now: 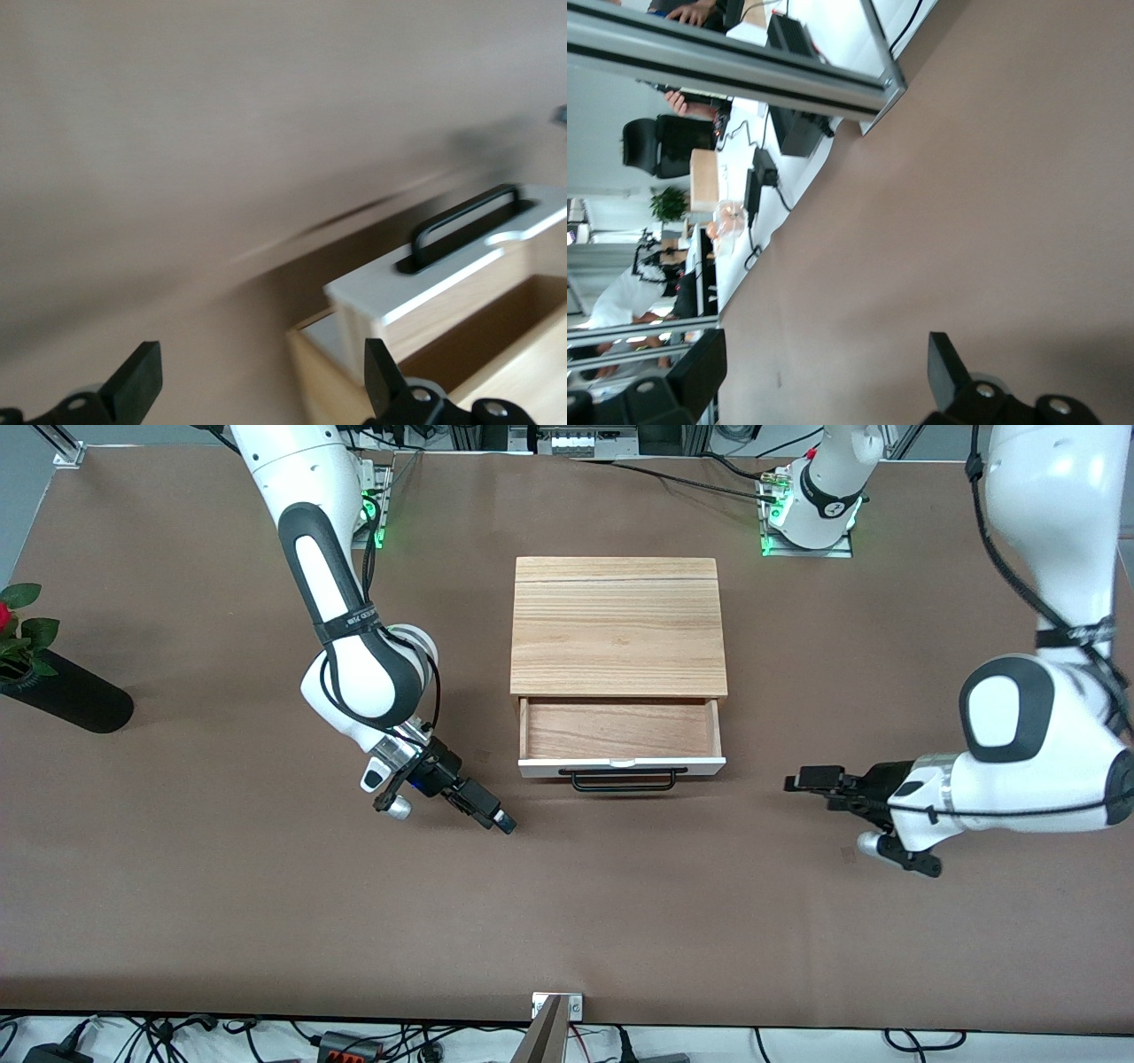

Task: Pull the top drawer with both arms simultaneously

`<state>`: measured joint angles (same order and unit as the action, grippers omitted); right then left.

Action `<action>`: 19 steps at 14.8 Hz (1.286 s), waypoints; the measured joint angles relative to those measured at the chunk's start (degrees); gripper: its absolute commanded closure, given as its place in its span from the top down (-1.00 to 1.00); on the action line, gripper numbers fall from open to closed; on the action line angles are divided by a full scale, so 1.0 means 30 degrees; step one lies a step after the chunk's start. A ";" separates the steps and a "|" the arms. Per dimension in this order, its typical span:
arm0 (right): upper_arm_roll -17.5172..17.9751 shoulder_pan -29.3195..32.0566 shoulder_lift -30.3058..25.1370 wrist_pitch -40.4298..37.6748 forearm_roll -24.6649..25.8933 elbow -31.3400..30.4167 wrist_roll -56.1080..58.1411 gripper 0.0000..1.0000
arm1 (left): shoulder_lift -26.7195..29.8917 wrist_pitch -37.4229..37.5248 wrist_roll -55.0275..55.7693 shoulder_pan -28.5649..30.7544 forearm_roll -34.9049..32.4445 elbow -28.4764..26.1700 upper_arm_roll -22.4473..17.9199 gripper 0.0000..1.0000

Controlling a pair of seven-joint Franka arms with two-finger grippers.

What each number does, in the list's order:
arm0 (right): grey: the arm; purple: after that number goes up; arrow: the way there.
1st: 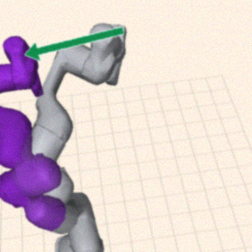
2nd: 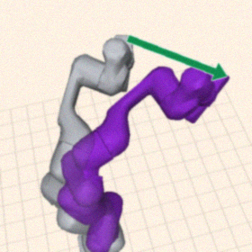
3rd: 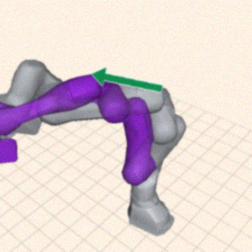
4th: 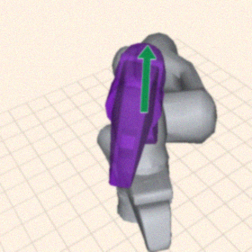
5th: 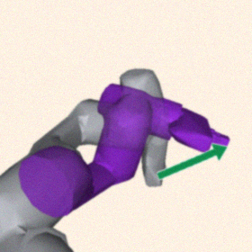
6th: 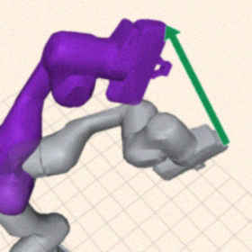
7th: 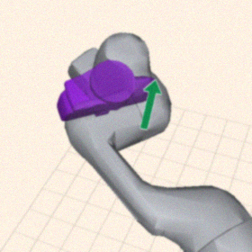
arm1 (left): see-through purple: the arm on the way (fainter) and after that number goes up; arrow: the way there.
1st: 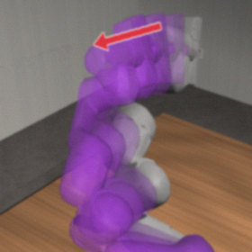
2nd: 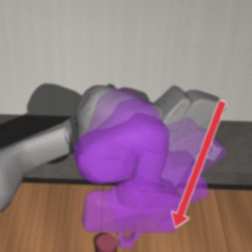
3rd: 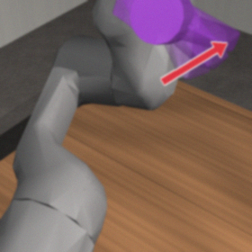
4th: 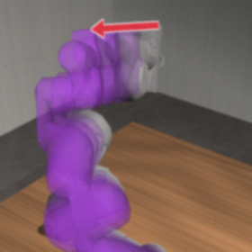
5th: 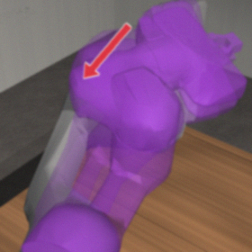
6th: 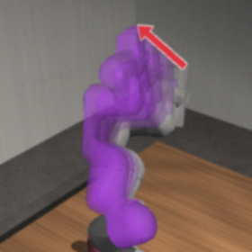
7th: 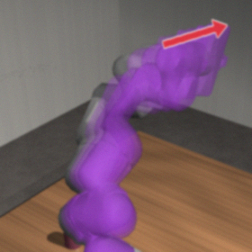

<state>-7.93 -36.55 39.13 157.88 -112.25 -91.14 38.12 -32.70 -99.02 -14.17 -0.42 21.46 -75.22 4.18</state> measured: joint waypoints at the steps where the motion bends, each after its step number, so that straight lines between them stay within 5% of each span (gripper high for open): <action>1: 0.0004 -0.0093 -0.0021 0.0406 0.0000 -0.0009 -0.0019 1.00 | 0.0516 0.0329 0.0568 -0.0026 -0.1208 -0.0011 -0.0002 1.00; 10: -0.0117 0.0235 -0.0057 0.0933 0.0451 -0.0522 -0.0541 1.00 | 0.4481 0.1412 0.3589 0.0114 -0.7673 -0.3401 -0.0183 1.00; 14: -0.0132 0.0730 -0.0689 0.0937 0.2333 -0.1464 -0.1003 1.00 | 0.4713 0.2141 0.3588 -0.0123 -0.9995 -0.3565 -0.0178 1.00; 19: -0.0138 0.1024 -0.1797 0.0937 0.5069 -0.3282 -0.1999 1.00 | 0.5159 0.2727 0.3595 -0.0125 -1.0232 -0.3576 -0.0179 1.00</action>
<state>-8.34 -33.47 33.74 160.69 -97.05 -100.99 32.12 -17.22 -90.84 -3.38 -0.80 -9.24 -85.95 3.64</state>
